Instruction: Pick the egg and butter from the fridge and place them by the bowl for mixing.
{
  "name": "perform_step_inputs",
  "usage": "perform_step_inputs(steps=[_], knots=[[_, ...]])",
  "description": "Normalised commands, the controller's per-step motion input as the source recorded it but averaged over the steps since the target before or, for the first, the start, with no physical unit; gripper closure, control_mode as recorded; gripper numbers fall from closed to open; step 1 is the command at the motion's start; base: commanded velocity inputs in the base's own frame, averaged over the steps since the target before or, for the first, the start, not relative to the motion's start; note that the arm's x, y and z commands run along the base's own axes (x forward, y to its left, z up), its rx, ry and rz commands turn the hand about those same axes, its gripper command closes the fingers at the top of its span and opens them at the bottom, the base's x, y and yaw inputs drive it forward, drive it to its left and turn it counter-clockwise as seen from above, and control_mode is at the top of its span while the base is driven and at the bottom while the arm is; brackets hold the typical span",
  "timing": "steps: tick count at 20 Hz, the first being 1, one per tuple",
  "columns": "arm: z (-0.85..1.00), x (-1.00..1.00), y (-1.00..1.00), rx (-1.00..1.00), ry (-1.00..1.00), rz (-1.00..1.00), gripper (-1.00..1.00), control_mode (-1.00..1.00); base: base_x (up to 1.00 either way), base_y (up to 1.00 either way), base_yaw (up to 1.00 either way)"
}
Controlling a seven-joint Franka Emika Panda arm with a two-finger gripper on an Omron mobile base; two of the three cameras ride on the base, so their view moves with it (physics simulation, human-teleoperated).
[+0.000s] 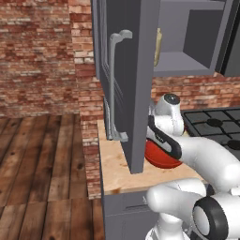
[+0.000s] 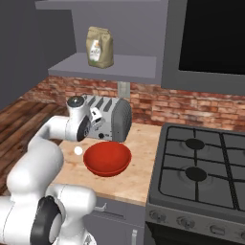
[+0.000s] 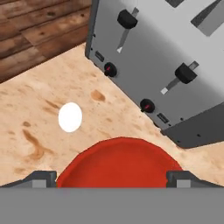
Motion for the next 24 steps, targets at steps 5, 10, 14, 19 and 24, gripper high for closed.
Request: perform_step_inputs(steps=[5,10,14,19,24], knots=[[0.49,-0.25,-0.45,0.17,0.0,-0.1,-1.0,-1.0,0.0,0.0,0.0],[0.54,-0.3,-0.45,0.17,0.0,-0.14,-1.0,-1.0,0.0,0.0,0.0],[0.51,-0.37,-0.33,0.07,0.0,-0.21,-1.0,-1.0,0.0,0.0,0.0],[0.4,-0.42,-0.19,0.0,0.0,-0.33,-1.0,-1.0,0.0,0.0,0.0],[0.32,-0.42,-0.17,0.0,0.01,-0.33,-1.0,-1.0,0.0,0.0,0.0]])
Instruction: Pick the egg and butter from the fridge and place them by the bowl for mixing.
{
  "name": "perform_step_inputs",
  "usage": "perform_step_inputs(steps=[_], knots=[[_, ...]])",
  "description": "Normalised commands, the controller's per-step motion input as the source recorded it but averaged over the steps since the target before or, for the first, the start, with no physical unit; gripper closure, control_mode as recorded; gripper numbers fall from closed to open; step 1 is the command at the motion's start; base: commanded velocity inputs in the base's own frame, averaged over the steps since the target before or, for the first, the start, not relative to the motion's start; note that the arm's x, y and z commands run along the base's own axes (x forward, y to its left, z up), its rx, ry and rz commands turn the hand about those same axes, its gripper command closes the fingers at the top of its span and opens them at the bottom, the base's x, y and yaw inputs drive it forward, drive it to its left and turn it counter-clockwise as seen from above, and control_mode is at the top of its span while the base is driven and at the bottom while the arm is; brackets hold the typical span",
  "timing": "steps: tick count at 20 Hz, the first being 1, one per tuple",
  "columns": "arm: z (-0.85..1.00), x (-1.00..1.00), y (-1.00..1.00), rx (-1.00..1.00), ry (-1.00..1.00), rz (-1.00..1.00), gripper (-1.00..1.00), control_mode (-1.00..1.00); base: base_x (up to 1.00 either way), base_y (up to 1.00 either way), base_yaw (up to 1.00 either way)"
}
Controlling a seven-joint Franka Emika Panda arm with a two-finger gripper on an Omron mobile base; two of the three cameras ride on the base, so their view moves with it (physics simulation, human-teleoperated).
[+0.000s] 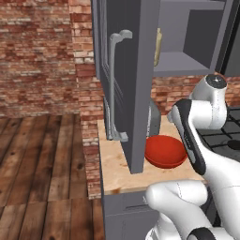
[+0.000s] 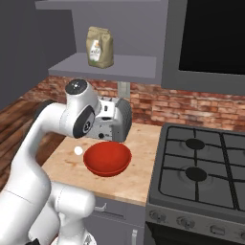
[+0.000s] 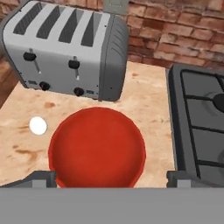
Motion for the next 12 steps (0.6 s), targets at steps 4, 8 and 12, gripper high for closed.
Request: perform_step_inputs(steps=[4,8,12], knots=[[0.27,-0.46,-0.14,0.04,0.02,-0.18,-1.0,-1.0,0.0,0.0,0.0],[0.28,-0.49,-0.1,0.03,0.0,-0.1,-1.0,-1.0,0.0,0.0,0.0],[0.11,-0.23,-0.05,0.01,0.0,0.0,-1.0,-1.0,0.0,0.0,0.0]])
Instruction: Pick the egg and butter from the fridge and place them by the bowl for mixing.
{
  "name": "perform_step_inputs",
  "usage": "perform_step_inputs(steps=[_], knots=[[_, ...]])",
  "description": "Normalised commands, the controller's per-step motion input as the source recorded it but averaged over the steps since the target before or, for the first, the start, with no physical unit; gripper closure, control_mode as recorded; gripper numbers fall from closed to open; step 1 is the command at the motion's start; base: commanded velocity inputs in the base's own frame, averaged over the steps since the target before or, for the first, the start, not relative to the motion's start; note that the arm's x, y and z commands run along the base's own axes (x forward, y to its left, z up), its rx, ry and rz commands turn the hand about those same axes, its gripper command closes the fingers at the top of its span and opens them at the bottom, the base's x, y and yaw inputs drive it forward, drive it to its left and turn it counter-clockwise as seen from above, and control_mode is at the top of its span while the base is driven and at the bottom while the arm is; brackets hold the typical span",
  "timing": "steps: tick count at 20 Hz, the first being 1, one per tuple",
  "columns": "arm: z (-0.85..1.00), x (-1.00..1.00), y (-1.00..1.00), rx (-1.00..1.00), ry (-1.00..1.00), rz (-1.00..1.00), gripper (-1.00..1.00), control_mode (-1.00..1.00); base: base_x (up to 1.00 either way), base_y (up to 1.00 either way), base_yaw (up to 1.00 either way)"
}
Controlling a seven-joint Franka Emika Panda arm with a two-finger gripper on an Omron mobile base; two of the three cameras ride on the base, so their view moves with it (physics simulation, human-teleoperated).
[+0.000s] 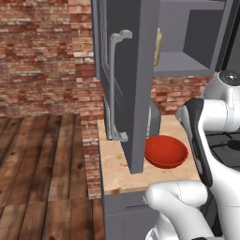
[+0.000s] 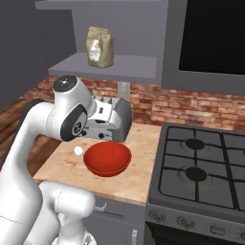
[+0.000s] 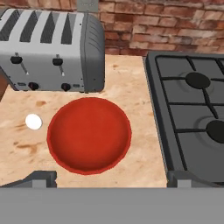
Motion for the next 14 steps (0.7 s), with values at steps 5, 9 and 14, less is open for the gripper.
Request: perform_step_inputs(steps=[5,9,14], knots=[[0.0,0.0,0.0,0.0,0.0,0.0,-1.0,1.0,0.0,0.0,0.0],[0.0,0.0,0.0,0.0,0.0,0.0,-1.0,1.0,-0.27,0.0,0.0],[0.0,0.0,0.0,0.0,0.0,0.0,-1.0,1.0,-0.53,-0.05,-0.01]])
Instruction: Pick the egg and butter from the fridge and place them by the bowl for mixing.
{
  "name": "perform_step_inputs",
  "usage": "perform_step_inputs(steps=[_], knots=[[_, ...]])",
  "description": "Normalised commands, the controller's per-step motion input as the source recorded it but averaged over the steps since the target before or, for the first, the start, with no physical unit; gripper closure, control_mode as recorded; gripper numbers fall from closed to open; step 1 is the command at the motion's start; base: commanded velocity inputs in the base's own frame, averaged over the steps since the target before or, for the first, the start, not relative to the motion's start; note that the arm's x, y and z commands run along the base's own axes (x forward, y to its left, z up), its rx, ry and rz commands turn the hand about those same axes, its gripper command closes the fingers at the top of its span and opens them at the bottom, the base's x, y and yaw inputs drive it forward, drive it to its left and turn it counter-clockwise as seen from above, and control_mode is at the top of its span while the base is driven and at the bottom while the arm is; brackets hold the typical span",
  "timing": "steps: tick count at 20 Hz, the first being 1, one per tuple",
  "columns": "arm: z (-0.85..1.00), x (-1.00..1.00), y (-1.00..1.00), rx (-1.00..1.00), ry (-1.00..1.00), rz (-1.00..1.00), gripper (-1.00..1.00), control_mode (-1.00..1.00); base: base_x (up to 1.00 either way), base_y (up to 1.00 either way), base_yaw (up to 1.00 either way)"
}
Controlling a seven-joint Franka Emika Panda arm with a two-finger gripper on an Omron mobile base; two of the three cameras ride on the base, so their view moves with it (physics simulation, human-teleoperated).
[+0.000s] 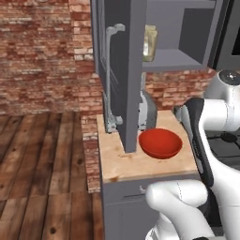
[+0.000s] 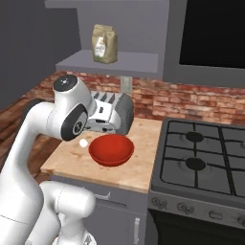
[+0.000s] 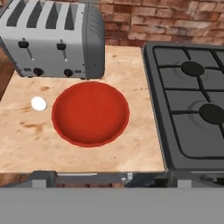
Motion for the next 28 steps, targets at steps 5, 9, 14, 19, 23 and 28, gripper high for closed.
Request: perform_step_inputs(steps=[5,9,14,19,23,28], knots=[[0.0,0.0,0.0,0.0,0.0,0.0,-1.0,1.0,-0.63,-0.17,-0.17],[0.0,0.0,0.0,0.0,0.0,0.0,-1.0,1.0,-0.3,-0.17,-0.44],[0.0,0.0,0.0,0.0,0.0,0.0,-1.0,1.0,-0.02,0.03,-0.96],[0.0,0.0,0.0,0.0,0.0,0.0,-1.0,1.0,0.0,0.04,-1.0],[0.0,0.0,0.0,0.0,0.0,0.0,-1.0,1.0,0.0,0.04,-1.0],[0.0,0.0,0.0,0.0,0.0,0.0,-1.0,1.0,0.01,-0.01,-0.88]])
